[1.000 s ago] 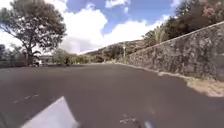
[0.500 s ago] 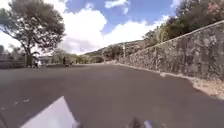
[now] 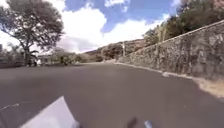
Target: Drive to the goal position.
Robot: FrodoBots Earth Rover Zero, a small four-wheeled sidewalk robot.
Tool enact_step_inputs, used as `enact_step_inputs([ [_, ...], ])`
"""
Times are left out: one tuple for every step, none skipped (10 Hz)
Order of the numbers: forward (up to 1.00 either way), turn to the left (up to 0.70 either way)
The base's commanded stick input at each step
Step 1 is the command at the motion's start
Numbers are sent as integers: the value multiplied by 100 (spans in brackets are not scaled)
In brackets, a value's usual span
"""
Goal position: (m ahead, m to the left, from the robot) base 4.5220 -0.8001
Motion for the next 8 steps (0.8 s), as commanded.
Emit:
enact_step_inputs([
  [45,0],
  [45,0],
  [45,0],
  [45,0],
  [45,0],
  [45,0],
  [45,0],
  [45,0],
])
